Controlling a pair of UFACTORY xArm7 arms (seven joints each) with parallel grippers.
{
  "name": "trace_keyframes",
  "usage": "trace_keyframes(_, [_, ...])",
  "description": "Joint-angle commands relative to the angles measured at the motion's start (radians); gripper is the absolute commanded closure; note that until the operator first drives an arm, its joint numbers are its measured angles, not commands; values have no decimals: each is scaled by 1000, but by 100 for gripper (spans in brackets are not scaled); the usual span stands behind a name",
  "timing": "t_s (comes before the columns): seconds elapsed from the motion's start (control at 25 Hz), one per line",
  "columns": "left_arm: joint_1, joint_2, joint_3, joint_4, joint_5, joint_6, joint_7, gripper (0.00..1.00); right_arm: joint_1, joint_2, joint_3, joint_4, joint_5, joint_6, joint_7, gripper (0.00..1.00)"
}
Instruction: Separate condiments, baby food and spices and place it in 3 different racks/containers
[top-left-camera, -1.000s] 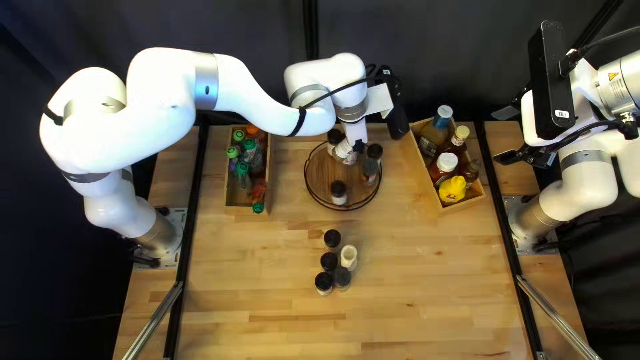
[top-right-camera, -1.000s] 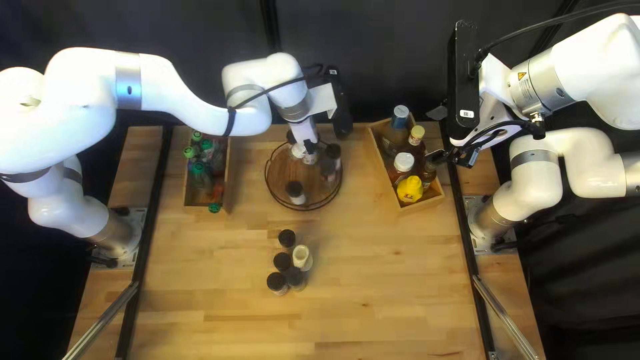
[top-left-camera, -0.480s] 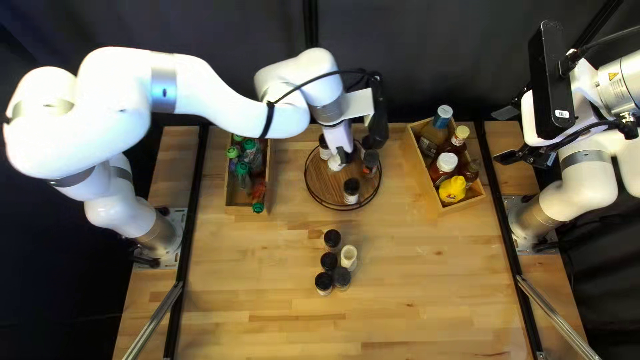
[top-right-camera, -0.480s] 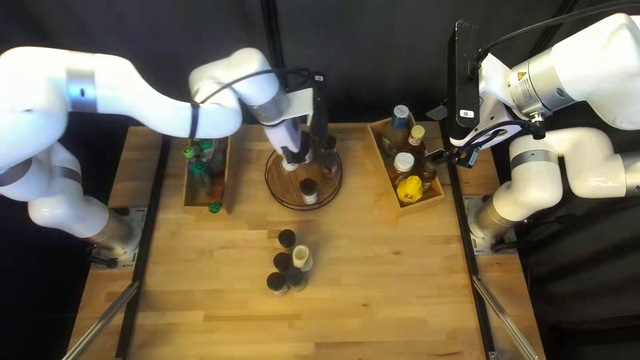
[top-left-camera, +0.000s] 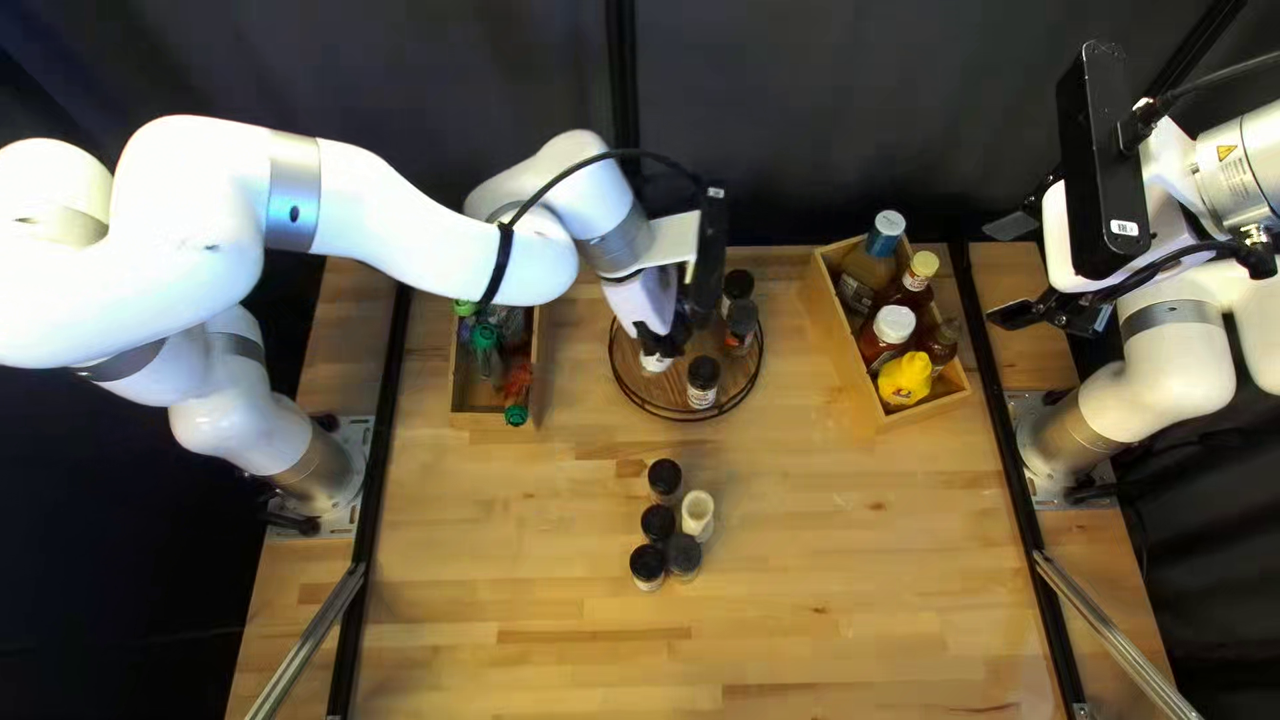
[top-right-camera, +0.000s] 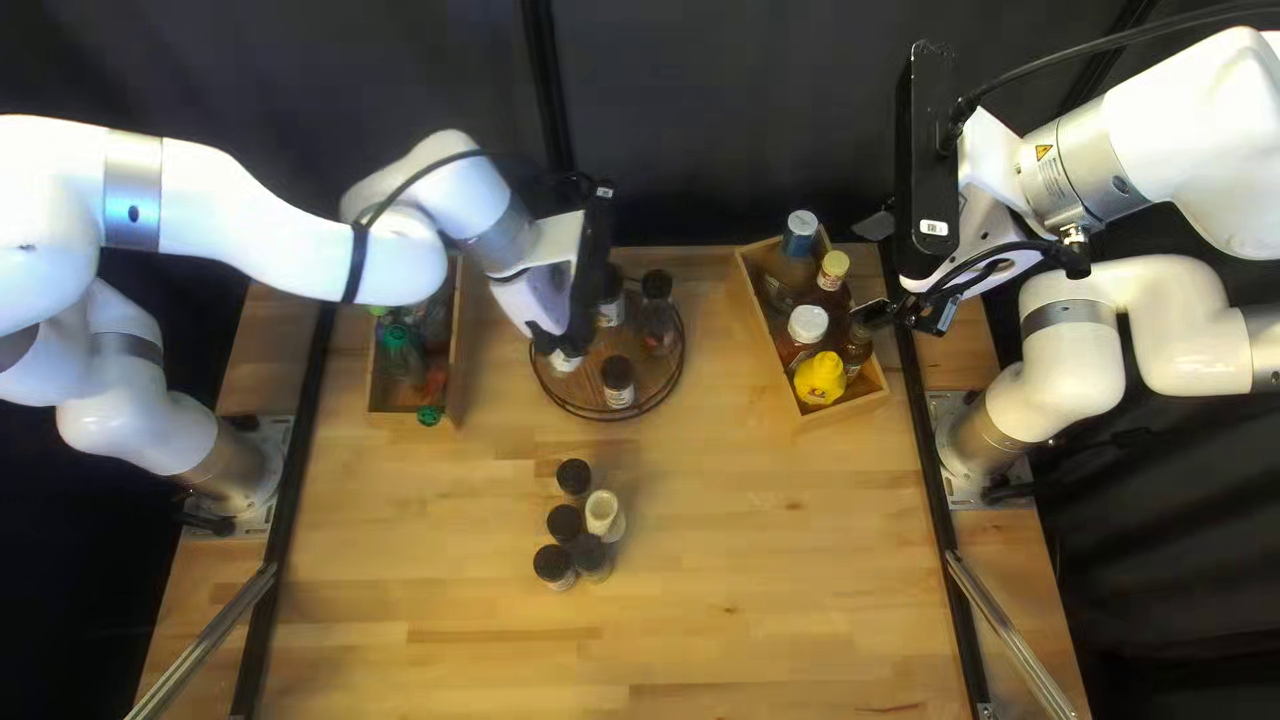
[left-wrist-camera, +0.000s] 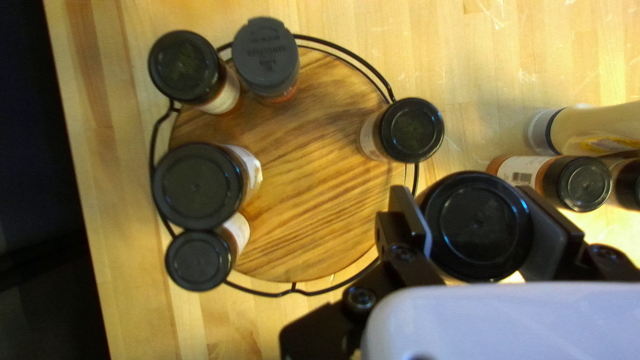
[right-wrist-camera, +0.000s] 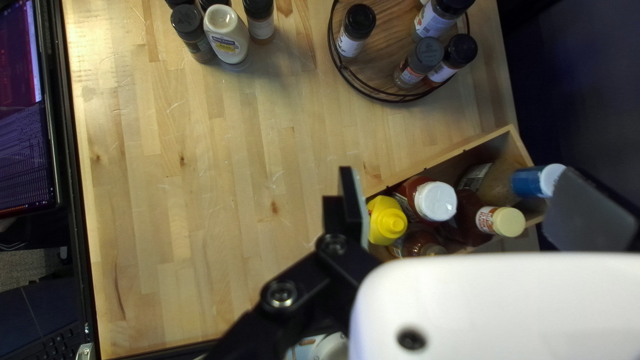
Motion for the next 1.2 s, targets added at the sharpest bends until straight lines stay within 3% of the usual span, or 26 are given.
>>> trace_keyframes(0.04, [-3, 13, 9, -36, -75, -61, 77, 100, 0, 0, 0, 0, 0, 0, 0, 0])
trace_keyframes(0.44, [-2, 84, 13, -67, -208, -183, 241, 100, 0, 0, 0, 0, 0, 0, 0, 0])
trace_keyframes(0.96, [-4, 162, -1, -73, -296, -298, 351, 100, 0, 0, 0, 0, 0, 0, 0, 0])
trace_keyframes(1.04, [-6, 169, -4, -74, -304, -307, 354, 90, 0, 0, 0, 0, 0, 0, 0, 0])
trace_keyframes(1.2, [-9, 173, -7, -77, -303, -314, 350, 18, 0, 0, 0, 0, 0, 0, 0, 0])
